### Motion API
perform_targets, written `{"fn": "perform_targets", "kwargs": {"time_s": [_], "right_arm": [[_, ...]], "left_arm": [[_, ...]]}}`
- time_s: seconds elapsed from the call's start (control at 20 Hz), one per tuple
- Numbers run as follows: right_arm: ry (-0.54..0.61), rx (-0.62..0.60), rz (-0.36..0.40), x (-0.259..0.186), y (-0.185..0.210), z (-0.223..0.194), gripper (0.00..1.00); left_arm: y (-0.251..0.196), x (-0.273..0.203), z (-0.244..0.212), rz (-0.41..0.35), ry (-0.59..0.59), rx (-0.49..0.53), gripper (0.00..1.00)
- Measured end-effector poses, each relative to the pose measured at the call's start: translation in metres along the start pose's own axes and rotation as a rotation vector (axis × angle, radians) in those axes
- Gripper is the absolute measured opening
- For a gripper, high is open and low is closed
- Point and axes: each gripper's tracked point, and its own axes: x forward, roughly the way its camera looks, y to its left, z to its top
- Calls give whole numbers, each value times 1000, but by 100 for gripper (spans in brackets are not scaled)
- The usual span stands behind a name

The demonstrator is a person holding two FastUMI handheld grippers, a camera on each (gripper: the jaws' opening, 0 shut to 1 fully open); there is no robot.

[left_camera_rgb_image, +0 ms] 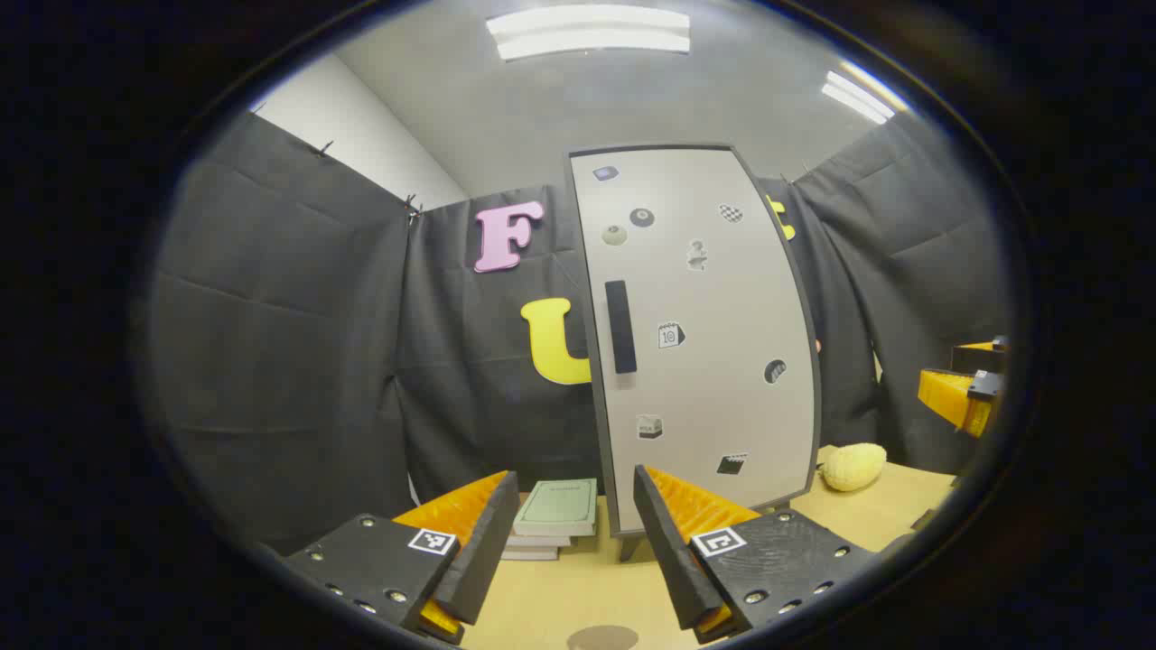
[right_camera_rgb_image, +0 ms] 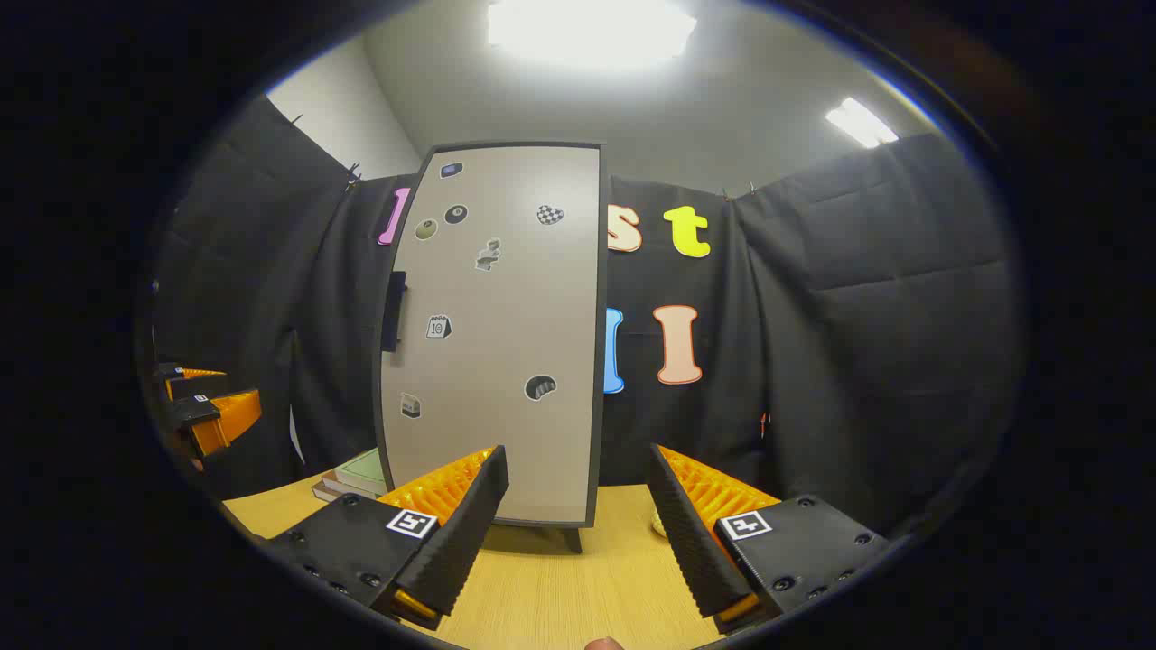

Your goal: Open the cabinet door with the right hand, grasp the bottle in the cabinet with the left hand and place it on the coaster, then close the cabinet door with the right hand.

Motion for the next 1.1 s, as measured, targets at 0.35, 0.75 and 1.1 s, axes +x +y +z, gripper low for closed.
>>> {"fn": "perform_targets", "kwargs": {"time_s": [0.35,0.75,1.1], "right_arm": [[-12,-1,17,1,7,5,98],[-3,8,13,7,7,3,98],[0,1,14,15,4,3,98]], "left_arm": [[2,4,-1,10,-8,3,77],[9,10,-1,13,-10,-3,77],[13,12,-1,20,-7,2,79]]}}
